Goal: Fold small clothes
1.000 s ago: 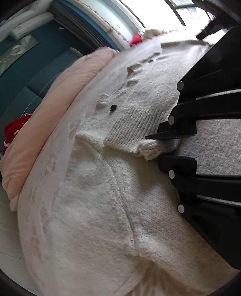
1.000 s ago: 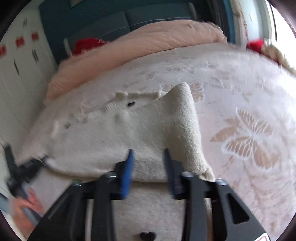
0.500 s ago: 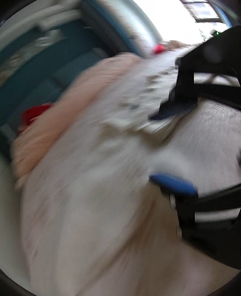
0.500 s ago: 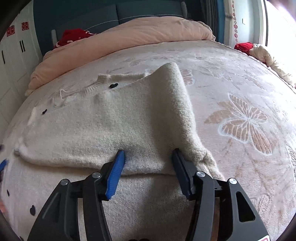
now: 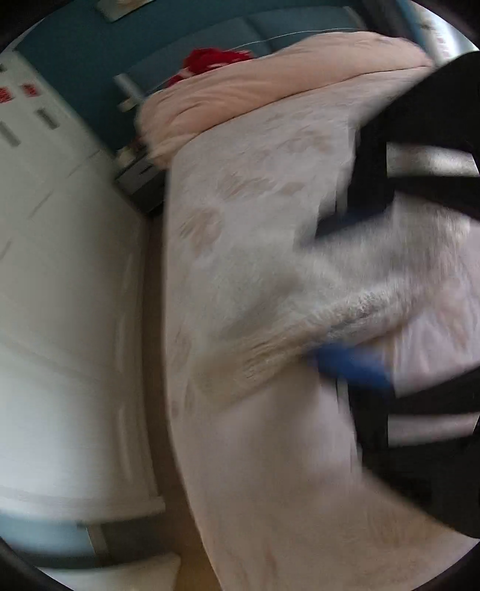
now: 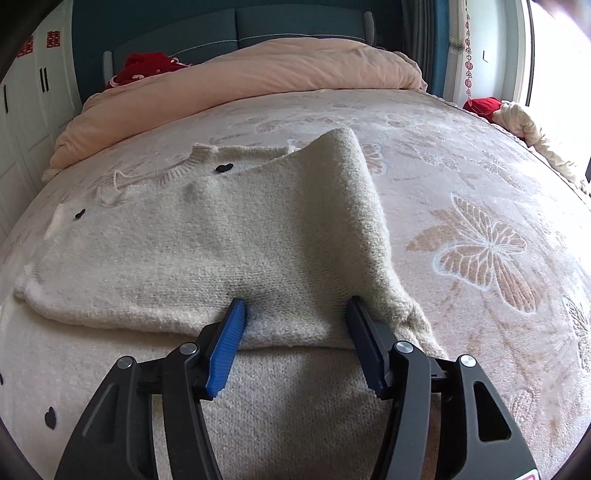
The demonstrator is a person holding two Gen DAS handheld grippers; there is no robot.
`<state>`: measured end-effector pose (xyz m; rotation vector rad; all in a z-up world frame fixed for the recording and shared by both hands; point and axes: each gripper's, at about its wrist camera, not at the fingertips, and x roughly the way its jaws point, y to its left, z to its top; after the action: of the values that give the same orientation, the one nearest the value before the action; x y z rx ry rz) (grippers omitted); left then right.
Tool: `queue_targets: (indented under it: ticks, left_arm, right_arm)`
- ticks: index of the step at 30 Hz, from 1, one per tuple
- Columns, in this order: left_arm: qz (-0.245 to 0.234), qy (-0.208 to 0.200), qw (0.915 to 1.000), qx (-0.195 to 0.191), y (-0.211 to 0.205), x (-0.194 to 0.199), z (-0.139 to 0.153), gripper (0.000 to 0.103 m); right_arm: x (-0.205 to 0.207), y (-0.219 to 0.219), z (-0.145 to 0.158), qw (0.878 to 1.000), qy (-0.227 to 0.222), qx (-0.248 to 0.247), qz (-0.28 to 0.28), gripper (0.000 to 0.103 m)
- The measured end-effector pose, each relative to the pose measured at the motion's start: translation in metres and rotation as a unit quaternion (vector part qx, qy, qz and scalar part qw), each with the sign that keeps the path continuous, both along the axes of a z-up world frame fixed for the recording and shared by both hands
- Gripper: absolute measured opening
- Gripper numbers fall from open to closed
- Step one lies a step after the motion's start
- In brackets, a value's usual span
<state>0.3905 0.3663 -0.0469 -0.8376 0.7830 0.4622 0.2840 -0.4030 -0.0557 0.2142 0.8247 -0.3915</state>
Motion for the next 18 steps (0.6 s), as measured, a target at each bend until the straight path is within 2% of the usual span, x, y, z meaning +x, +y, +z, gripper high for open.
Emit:
queue_targets:
  ticks: [1, 3, 5, 6, 8, 9, 11, 12, 15, 16, 17, 18]
  left_arm:
    - [-0.013, 0.001, 0.9998, -0.012, -0.005, 0.01, 0.005, 0.011]
    - [-0.026, -0.033, 0.9991, 0.002, -0.027, 0.016, 0.029, 0.011]
    - [-0.08, -0.08, 0.9932, 0.028, -0.067, 0.025, 0.07, 0.011]
    - [-0.113, -0.103, 0.9874, 0.041, -0.094, 0.028, 0.092, 0.011]
    - [-0.192, -0.157, 0.9667, 0.062, -0.165, 0.03, 0.137, 0.011]
    - [-0.218, -0.171, 0.9585, 0.065, -0.192, 0.029, 0.148, 0.011]
    - [-0.289, -0.197, 0.9351, 0.058, -0.268, 0.026, 0.168, 0.011]
    - [-0.326, -0.201, 0.9226, 0.046, -0.31, 0.022, 0.171, 0.012]
    - [-0.405, -0.183, 0.8959, 0.016, -0.404, 0.009, 0.148, 0.016]
    - [-0.426, -0.162, 0.8898, 0.015, -0.429, 0.003, 0.134, 0.027]
    - [-0.437, -0.14, 0.8882, 0.018, -0.45, -0.003, 0.117, 0.039]
    - [-0.439, -0.123, 0.8895, 0.022, -0.462, -0.011, 0.101, 0.064]
  right_arm:
    - [0.0, 0.0, 0.0, 1.0, 0.0, 0.0, 0.0, 0.056]
    - [0.0, 0.0, -0.001, 1.0, -0.001, 0.0, 0.0, 0.056]
    - [0.001, 0.0, -0.001, 1.0, -0.004, 0.002, -0.001, 0.056]
    - [0.001, 0.0, -0.002, 1.0, -0.005, 0.003, -0.002, 0.056]
    - [0.001, -0.001, -0.002, 1.0, -0.008, 0.007, -0.001, 0.057]
    - [0.0, -0.001, -0.002, 1.0, -0.01, 0.01, -0.001, 0.057]
    - [0.0, -0.002, -0.001, 1.0, -0.012, 0.013, -0.001, 0.057]
    - [0.0, -0.002, -0.001, 1.0, -0.014, 0.016, -0.001, 0.057]
    - [0.0, -0.005, -0.001, 1.0, -0.019, 0.025, 0.0, 0.057]
    - [-0.001, -0.006, -0.001, 0.999, -0.02, 0.03, 0.0, 0.057]
    - [-0.002, -0.008, -0.001, 0.999, -0.024, 0.039, 0.002, 0.059]
    - [-0.002, -0.009, -0.001, 0.999, -0.027, 0.045, 0.005, 0.06]
